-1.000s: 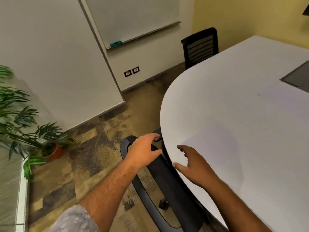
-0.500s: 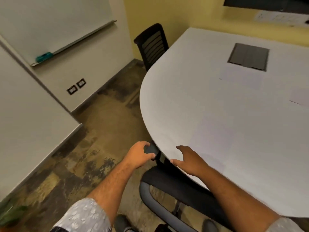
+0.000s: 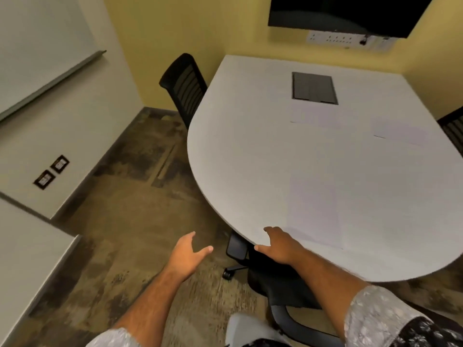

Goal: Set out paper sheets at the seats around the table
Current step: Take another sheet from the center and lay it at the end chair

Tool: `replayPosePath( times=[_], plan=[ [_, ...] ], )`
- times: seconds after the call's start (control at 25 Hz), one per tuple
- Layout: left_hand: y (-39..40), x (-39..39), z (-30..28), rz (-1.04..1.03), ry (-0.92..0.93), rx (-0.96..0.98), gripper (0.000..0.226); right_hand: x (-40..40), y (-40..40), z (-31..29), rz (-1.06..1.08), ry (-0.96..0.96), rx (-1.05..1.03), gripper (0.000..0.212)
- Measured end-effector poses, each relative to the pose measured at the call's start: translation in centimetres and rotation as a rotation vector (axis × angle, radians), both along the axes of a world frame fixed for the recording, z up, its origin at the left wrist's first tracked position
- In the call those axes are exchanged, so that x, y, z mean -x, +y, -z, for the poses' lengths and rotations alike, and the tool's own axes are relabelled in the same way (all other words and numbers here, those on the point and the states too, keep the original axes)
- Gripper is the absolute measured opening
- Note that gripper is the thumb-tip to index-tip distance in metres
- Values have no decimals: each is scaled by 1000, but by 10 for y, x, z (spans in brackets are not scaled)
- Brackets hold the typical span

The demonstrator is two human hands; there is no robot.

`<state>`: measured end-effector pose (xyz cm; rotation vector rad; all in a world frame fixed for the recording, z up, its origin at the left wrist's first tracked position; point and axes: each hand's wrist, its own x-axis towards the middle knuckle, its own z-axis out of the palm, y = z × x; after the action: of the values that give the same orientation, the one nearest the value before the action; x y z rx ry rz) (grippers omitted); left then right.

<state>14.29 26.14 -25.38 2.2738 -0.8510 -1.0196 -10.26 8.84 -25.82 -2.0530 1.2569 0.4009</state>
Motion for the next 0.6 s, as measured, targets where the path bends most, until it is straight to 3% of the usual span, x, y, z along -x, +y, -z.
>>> replayPosePath(
  times=[0.28,0.6],
  plan=[
    [-103,-79,-20,339,-206,9,93,-49,-56,30,270,-86,40,96],
    [-266,-136,-33,637,-355,-48,96,-111,-159,46,411,-141,42,97]
  ],
)
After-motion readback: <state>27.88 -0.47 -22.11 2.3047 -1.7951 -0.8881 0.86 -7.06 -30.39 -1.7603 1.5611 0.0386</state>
